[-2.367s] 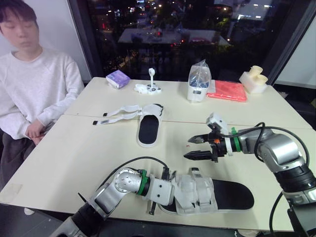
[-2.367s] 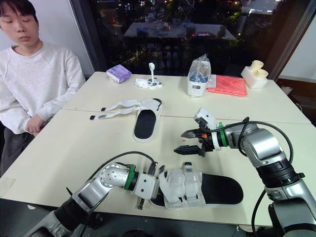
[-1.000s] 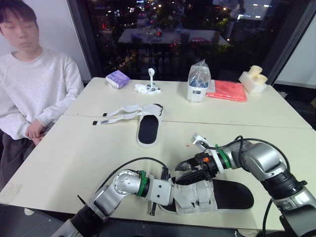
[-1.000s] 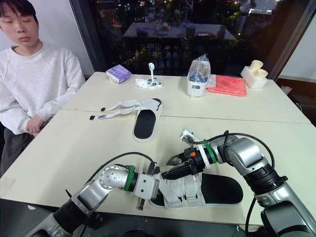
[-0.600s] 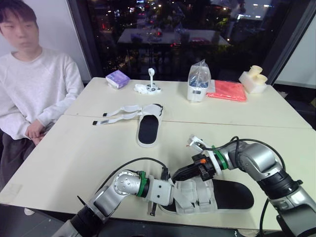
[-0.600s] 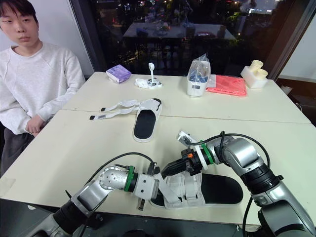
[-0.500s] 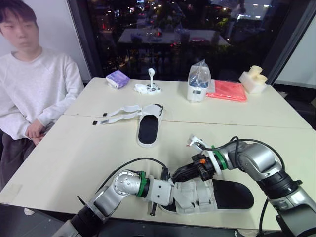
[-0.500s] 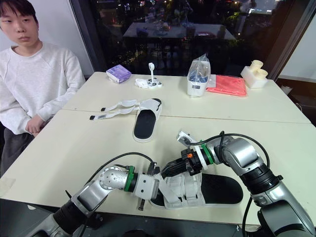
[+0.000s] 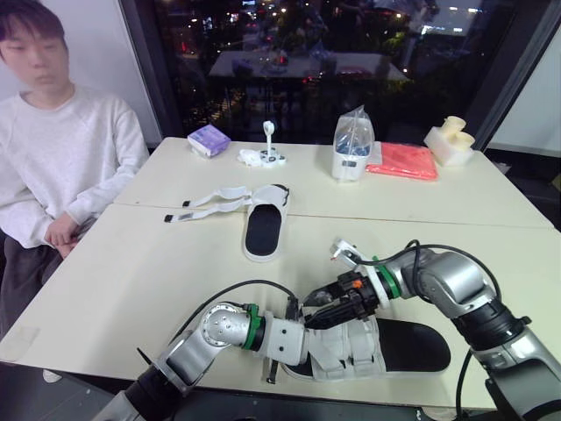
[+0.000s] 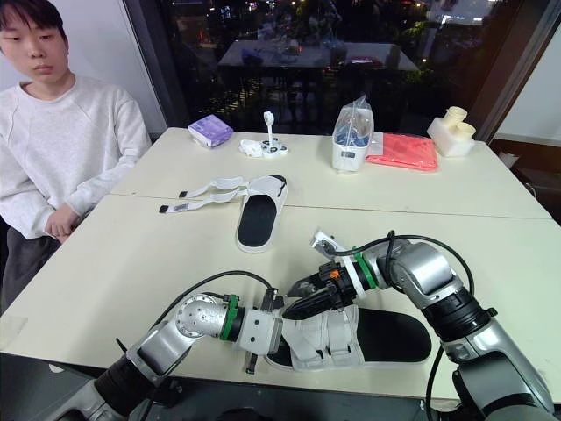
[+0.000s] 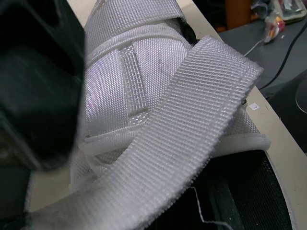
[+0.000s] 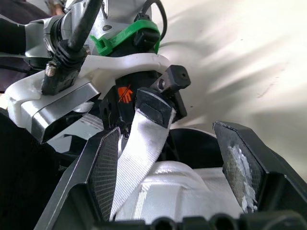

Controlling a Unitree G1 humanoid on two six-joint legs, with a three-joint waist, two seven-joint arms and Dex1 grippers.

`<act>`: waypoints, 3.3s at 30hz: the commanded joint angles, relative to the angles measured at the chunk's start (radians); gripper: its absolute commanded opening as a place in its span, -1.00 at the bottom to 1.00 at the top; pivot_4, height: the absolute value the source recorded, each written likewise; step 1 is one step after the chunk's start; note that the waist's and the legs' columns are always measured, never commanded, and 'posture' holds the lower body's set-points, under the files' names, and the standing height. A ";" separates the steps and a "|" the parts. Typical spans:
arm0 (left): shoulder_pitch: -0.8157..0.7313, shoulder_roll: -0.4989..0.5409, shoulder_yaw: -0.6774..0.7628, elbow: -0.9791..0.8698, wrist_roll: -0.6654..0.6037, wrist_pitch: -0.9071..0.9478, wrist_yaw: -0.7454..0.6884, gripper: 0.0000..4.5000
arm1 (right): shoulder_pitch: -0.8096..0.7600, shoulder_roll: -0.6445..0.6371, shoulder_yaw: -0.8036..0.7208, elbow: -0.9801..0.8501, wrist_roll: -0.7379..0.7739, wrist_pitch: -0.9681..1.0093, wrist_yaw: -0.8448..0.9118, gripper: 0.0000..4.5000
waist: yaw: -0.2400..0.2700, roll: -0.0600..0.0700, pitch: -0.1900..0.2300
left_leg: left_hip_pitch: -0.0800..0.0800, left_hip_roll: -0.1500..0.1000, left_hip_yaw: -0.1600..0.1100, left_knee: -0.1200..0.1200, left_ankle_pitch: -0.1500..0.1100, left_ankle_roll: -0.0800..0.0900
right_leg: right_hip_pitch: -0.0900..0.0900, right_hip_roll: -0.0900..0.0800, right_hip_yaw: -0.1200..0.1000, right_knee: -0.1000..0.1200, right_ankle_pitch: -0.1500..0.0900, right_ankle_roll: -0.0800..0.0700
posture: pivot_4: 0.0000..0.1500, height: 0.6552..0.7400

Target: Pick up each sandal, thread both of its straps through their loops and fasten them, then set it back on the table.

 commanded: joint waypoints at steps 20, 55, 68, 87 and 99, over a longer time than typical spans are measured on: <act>0.052 0.023 -0.065 0.106 0.099 0.098 0.003 -1.00 | -0.034 -0.043 -0.130 -0.032 0.052 0.051 0.008 -0.97 | 0.000 0.001 0.000 | 0.000 0.000 0.000 0.000 0.000 0.000 | -0.001 0.000 0.000 0.000 0.000 0.000 | 1.00 1.00; 0.047 0.022 -0.062 0.106 0.097 0.100 0.006 -1.00 | -0.020 0.007 -0.032 0.024 0.020 0.040 0.013 0.29 | 0.000 0.002 0.001 | -0.001 0.000 0.000 -0.001 -0.001 0.001 | -0.001 0.000 0.000 0.000 0.000 0.000 | 1.00 1.00; 0.052 0.021 -0.062 0.101 0.096 0.105 0.013 -1.00 | -0.032 0.035 -0.026 0.017 0.029 0.054 0.010 -0.99 | 0.000 0.002 0.001 | -0.001 0.000 0.000 -0.001 -0.001 0.001 | -0.002 0.000 0.000 0.000 0.000 0.000 | 1.00 1.00; 0.040 0.029 -0.075 0.114 0.099 0.099 -0.008 -1.00 | -0.032 -0.074 -0.315 -0.080 0.169 0.177 -0.080 -0.99 | -0.001 0.003 0.002 | -0.002 0.000 0.000 -0.001 -0.002 0.004 | -0.002 0.000 0.000 0.000 0.000 0.000 | 1.00 1.00; 0.023 0.036 -0.092 0.135 0.097 0.058 -0.047 -1.00 | -0.003 -0.078 -0.313 0.020 0.116 0.097 -0.160 -0.99 | -0.003 0.005 0.004 | -0.004 0.000 0.000 -0.001 -0.001 0.001 | -0.005 0.000 0.000 0.000 0.000 0.000 | 1.00 1.00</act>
